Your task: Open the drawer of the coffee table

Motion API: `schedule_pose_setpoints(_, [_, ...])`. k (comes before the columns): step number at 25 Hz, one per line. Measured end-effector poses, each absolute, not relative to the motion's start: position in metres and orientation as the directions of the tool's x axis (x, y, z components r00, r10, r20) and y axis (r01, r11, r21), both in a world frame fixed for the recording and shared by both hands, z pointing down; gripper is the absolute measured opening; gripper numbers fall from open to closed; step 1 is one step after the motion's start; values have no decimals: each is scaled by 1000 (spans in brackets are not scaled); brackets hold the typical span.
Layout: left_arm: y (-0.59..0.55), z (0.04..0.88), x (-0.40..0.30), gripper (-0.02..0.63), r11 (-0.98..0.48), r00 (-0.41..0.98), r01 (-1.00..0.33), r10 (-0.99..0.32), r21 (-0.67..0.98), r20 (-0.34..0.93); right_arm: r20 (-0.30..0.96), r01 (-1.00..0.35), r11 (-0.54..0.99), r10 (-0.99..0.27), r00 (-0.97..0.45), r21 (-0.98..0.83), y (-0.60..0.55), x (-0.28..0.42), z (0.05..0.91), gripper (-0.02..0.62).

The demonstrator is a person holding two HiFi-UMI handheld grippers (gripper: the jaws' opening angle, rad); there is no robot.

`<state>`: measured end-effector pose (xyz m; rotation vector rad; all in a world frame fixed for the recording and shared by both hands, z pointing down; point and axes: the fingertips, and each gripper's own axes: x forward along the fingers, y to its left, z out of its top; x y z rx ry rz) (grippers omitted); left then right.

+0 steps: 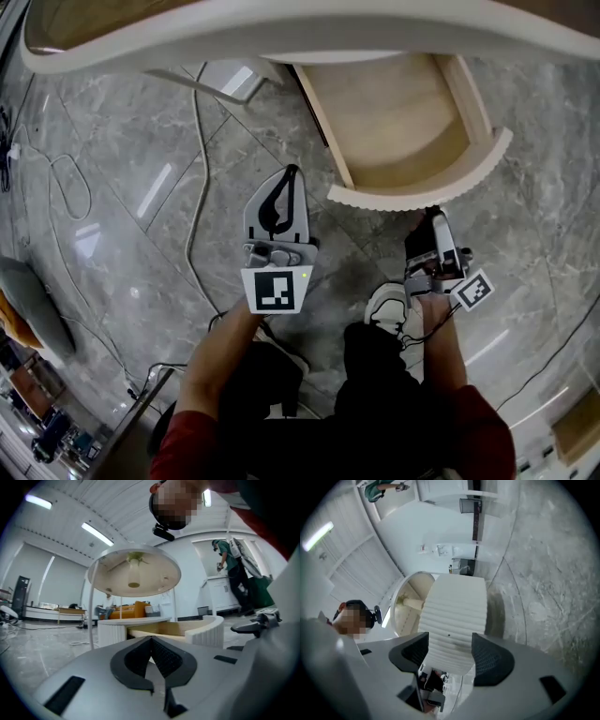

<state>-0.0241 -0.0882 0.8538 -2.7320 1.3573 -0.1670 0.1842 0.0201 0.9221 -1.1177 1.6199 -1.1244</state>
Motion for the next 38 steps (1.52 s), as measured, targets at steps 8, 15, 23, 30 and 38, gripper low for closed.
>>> schedule_pose_setpoints(8, [-95,738,-50,14,-719,704,-679,-695,-148,147,-79,-346,222,-920,-385,-912,5,135,785,275])
schedule_pose_setpoints(15, [-76,569,-75,14,-715,692,-696,-694,-74,196,-30,-309,150,-933,-360,-939,3,111,615,273])
schedule_pose_setpoints(23, [-63,298,-102,14,-573,543,-817,-805,-74,240,-48,-307,167,-932,-359,-937,-28,112,343,273])
schedule_pose_setpoints(30, [-53,108,-111,14,-489,467,-872,-849,-34,247,-136,-326,286,-900,-414,-901,-41,104,139,273])
schedule_pose_setpoints(38, [-54,-8,-137,14,-418,410,-907,-904,-49,117,-130,-535,310,-929,-348,-786,-41,103,29,273])
